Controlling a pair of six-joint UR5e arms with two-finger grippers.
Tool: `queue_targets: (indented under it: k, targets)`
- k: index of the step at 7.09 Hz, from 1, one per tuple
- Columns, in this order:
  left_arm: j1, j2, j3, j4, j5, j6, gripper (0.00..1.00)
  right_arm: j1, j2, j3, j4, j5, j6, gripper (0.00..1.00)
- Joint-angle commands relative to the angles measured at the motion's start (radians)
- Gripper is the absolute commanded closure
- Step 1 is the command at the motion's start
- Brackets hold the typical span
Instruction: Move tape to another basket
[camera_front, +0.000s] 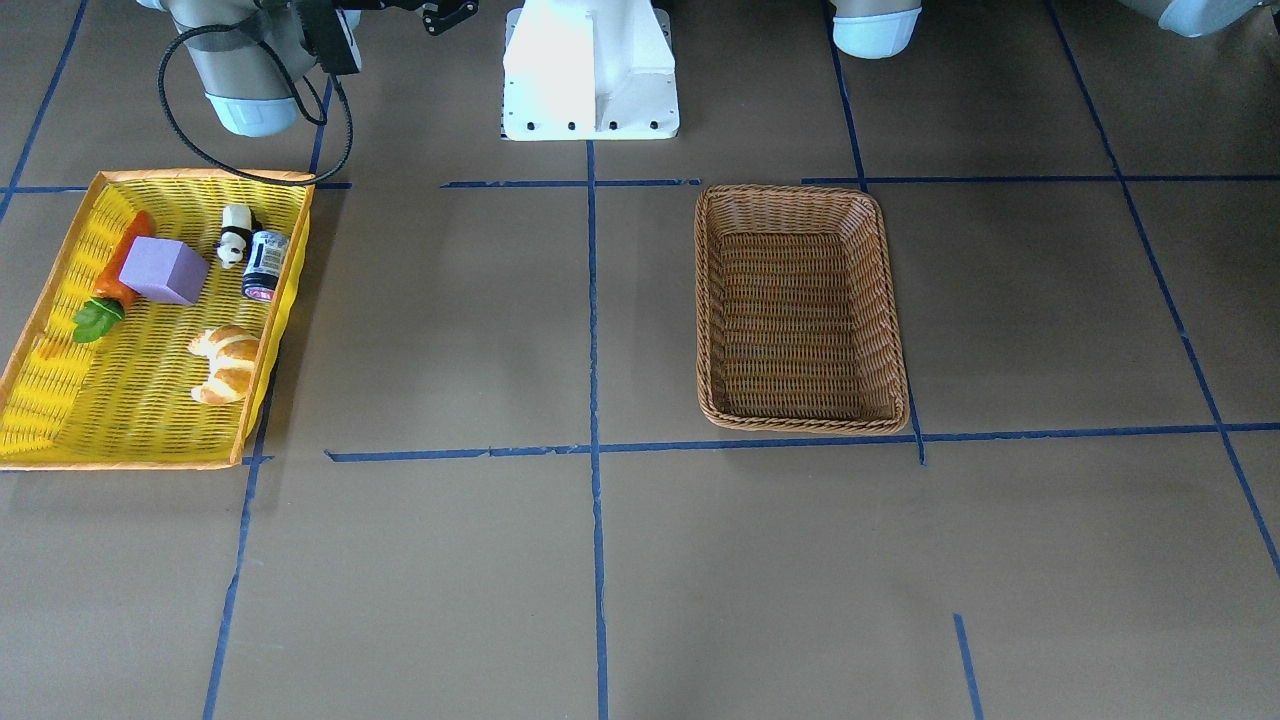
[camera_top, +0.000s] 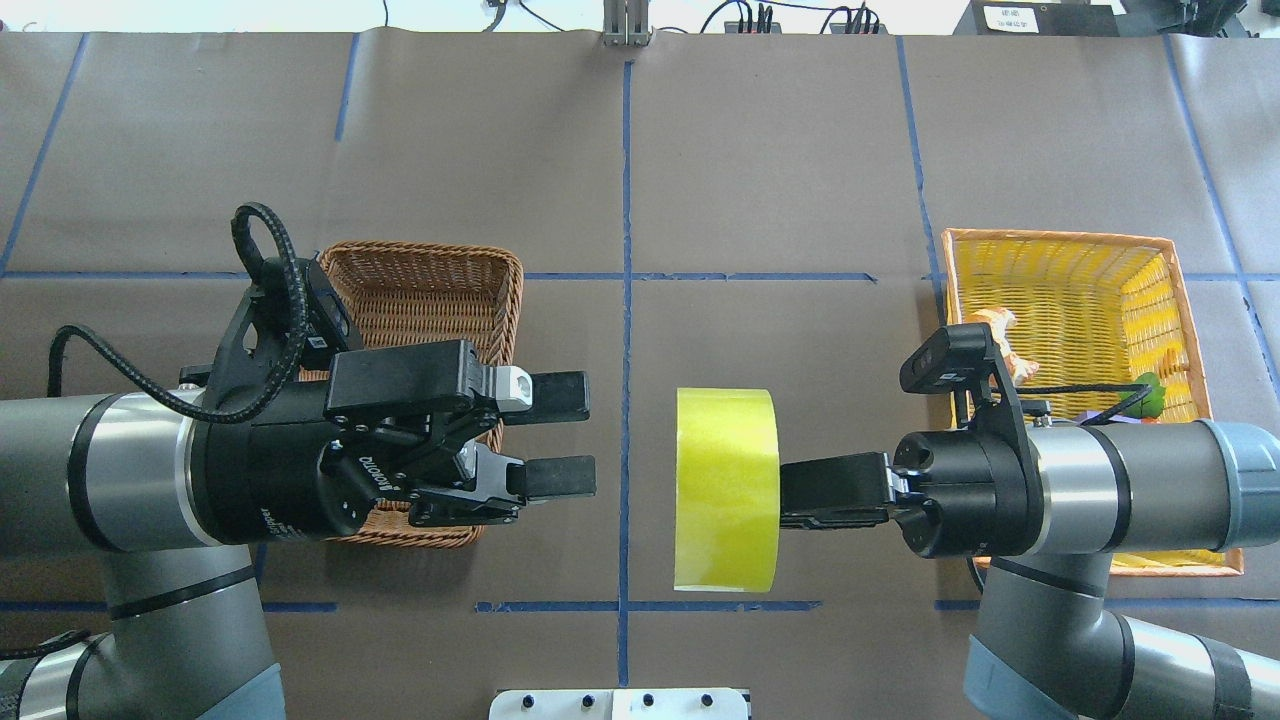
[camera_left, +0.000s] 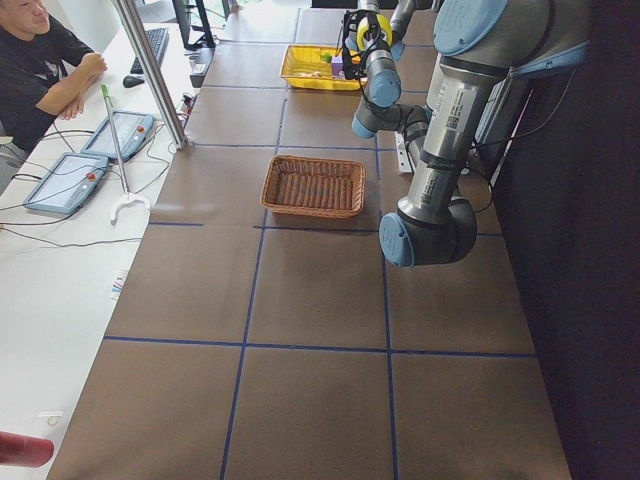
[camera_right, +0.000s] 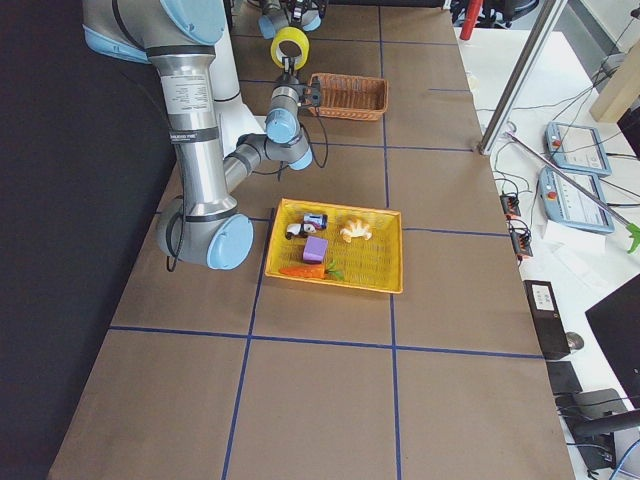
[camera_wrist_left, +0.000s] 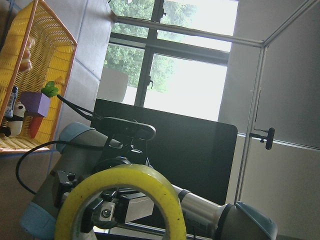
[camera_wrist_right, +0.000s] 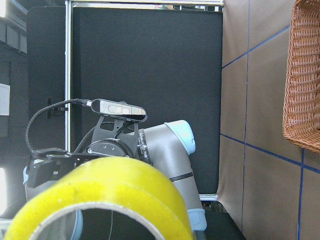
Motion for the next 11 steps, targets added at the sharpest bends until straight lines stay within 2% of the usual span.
queue_targets:
  k: [1,4,6,11]
  targets:
    - [0.014,-0.008,0.001,0.004,0.002,0.001,0.0,-0.035,0.029,-0.001,-0.039,-0.041,-0.033,1.0]
    - [0.025,-0.014,0.001,0.006,0.015,0.001,0.0,-0.049,0.051,-0.01,-0.078,-0.047,-0.042,1.0]
    - [0.028,-0.02,0.001,0.006,0.015,0.001,0.0,-0.098,0.077,-0.01,-0.11,-0.113,-0.081,1.0]
    - [0.052,-0.022,0.001,0.004,0.037,0.002,0.0,-0.106,0.095,-0.01,-0.119,-0.118,-0.082,1.0]
